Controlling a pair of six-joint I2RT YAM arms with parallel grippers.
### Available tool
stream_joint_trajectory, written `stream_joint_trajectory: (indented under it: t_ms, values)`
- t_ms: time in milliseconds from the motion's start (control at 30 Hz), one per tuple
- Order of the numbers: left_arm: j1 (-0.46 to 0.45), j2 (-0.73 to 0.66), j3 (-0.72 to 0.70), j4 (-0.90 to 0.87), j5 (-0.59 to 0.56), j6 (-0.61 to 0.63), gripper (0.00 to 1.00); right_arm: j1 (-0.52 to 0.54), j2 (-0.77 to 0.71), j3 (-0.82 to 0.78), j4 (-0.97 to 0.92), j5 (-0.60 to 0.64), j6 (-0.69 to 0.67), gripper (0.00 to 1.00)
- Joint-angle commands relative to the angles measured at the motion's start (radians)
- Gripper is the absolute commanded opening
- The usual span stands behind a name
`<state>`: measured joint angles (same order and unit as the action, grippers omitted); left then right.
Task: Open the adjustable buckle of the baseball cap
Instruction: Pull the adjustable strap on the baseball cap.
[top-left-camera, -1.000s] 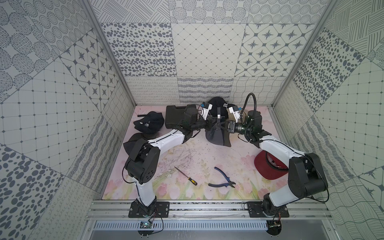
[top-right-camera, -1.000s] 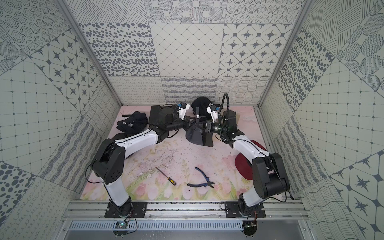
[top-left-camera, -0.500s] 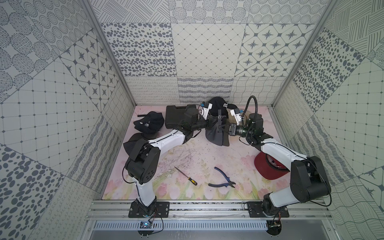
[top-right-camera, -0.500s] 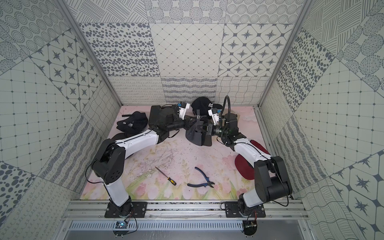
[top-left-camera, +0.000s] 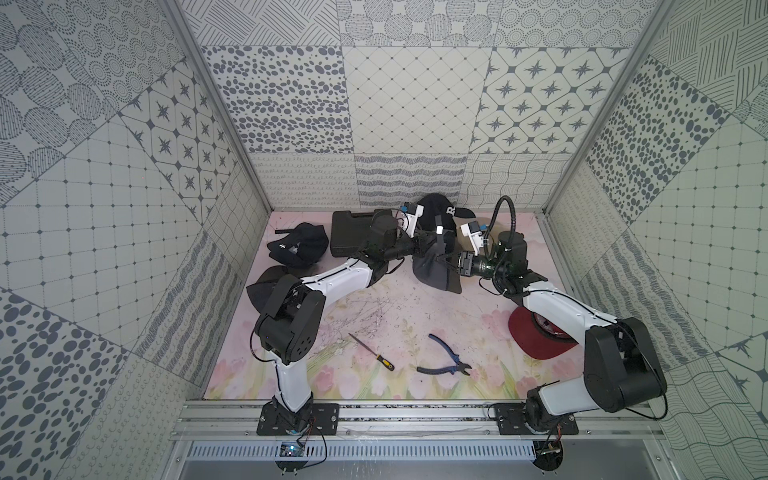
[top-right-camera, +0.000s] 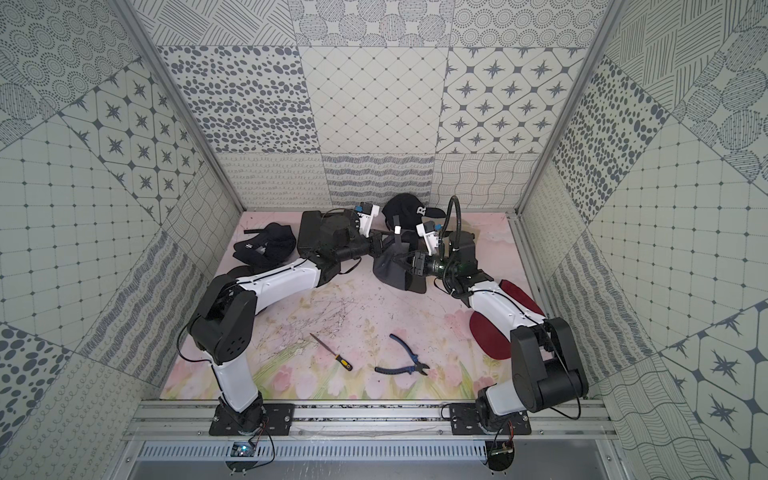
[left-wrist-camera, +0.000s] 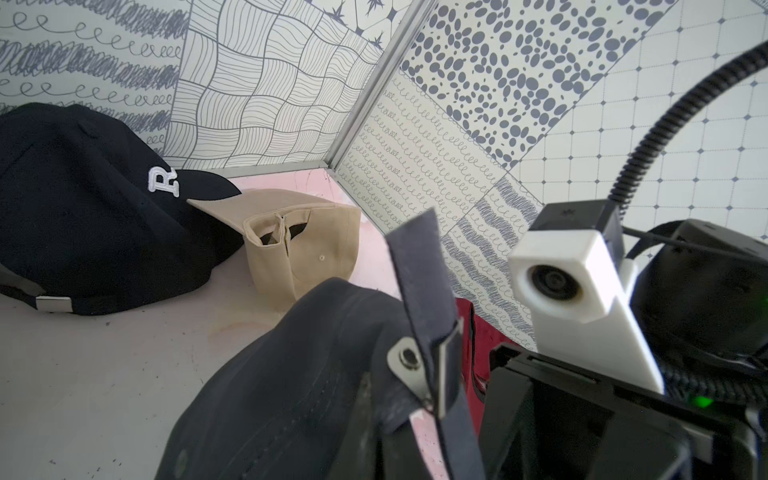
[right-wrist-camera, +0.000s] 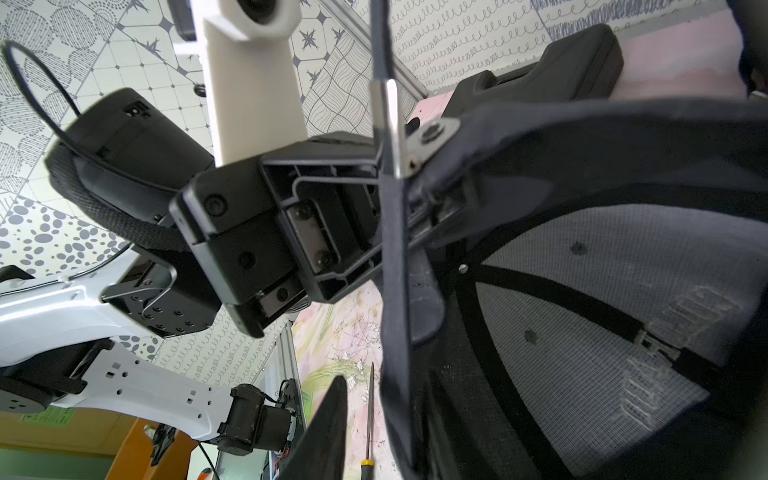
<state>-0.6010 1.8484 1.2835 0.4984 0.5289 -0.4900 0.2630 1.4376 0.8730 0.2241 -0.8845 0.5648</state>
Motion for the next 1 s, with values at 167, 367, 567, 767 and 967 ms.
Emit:
stream_joint_trajectory:
  t_ms: [167,367,567,767,967]
  values:
    - [-0.002,-0.019,0.021,0.038,0.052,0.056,0.00,-0.073,-0.099,0.027,-0.091,0.003,-0.057,0.54]
    - [-0.004,-0.017,0.026,0.033,0.089,0.059,0.00,-0.076,-0.061,0.062,-0.077,-0.021,-0.036,0.49]
    - [-0.011,-0.017,0.034,0.009,0.115,0.079,0.02,-0.076,-0.015,0.100,-0.077,-0.050,-0.040,0.49]
    - [-0.016,-0.014,0.036,-0.003,0.134,0.093,0.04,-0.070,0.008,0.131,-0.066,-0.062,-0.034,0.43]
    - [-0.017,-0.016,0.033,-0.004,0.142,0.099,0.04,-0.058,0.040,0.173,-0.079,-0.065,-0.036,0.38]
